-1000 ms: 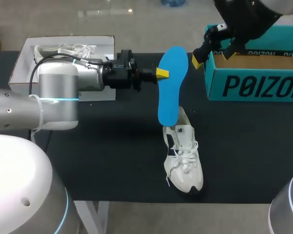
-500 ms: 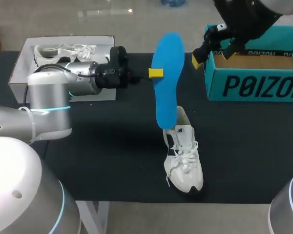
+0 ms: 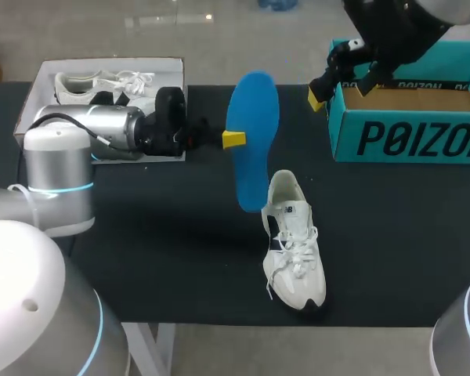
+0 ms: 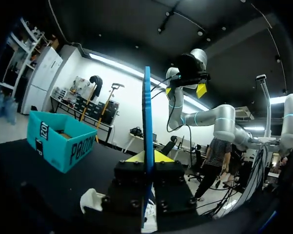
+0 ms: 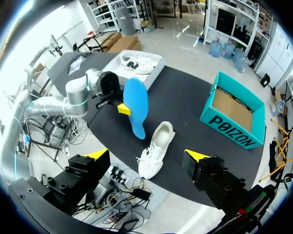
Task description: Take the shoe out of the shoebox, open the shoe tongue, remove and reinsert the insole, then place the shoe into the shoebox
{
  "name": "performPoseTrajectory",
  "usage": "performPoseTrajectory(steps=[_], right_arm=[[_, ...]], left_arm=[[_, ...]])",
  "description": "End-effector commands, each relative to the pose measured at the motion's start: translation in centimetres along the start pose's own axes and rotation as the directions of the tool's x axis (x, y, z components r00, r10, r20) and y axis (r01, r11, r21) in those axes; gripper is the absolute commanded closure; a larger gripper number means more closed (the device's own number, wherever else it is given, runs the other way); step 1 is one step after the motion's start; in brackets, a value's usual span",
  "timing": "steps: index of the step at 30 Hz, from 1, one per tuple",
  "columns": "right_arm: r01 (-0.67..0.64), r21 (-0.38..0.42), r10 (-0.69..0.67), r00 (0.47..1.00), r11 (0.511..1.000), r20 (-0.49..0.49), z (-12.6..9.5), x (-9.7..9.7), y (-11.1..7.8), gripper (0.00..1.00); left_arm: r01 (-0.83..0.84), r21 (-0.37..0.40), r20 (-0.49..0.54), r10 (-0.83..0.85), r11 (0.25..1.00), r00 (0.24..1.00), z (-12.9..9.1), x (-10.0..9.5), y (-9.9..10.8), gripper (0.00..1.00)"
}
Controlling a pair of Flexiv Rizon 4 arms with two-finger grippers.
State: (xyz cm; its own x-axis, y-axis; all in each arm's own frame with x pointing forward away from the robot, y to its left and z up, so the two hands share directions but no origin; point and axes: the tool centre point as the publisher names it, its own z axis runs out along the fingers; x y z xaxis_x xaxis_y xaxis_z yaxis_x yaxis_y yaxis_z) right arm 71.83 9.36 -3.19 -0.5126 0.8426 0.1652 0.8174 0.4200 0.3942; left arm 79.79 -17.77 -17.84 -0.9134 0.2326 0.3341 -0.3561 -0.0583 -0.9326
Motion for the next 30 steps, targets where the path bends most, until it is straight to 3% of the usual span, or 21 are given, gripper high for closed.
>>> performPoseTrajectory(steps=[1, 30], right_arm=[[-0.001, 0.005, 0.001, 1.000, 1.000, 0.001, 0.10, 0.08, 0.25, 0.00], [-0.001, 0.005, 0.001, 1.000, 1.000, 0.001, 0.10, 0.08, 0.25, 0.00]], left_arm=[[-0.072, -0.062, 0.089, 0.078, 0.995, 0.993, 0.09, 0.57, -0.39, 1.00], [-0.066, -0.068, 0.095, 0.072, 0.996, 0.993, 0.26, 0.52, -0.47, 1.00]])
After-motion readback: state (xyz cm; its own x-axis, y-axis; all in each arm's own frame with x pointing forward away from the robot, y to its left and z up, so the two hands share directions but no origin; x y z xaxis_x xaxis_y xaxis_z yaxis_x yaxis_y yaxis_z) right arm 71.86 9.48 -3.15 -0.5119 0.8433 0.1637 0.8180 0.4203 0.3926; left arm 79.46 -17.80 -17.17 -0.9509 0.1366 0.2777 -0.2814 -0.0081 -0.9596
